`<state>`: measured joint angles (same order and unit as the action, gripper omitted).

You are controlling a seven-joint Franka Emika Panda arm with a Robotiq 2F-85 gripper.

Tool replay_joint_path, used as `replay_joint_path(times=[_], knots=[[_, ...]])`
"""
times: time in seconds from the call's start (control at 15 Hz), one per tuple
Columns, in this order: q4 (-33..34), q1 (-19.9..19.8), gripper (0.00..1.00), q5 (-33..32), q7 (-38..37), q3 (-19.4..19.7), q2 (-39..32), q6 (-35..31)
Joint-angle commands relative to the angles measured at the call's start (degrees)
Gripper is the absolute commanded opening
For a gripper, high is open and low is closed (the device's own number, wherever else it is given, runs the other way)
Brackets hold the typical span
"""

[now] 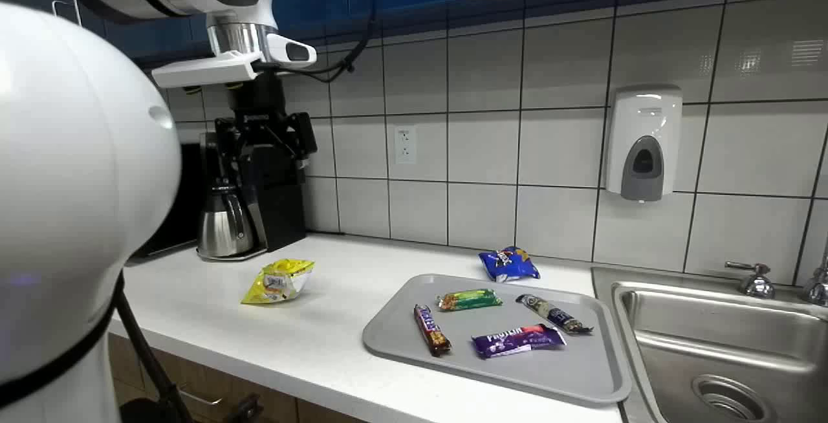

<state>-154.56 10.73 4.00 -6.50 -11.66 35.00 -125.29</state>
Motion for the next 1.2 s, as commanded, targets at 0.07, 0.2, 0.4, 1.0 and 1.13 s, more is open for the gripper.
replay_joint_path(times=[0.07, 0.2, 0.4, 1.0, 1.13], knots=[[0.1, 0.23, 1.0, -0.17, -0.13, 0.23, -0.14, 0.13], [0.11, 0.23, 1.0, -0.17, -0.13, 0.23, -0.14, 0.13], [0.11, 0.23, 1.0, -0.17, -0.13, 0.23, -0.14, 0.13], [-1.48, -0.1, 1.0, -3.1, 1.74, 0.45, 0.75, -0.61], [-1.9, -0.17, 1.0, -3.54, 2.35, 1.06, 1.14, -0.57]])
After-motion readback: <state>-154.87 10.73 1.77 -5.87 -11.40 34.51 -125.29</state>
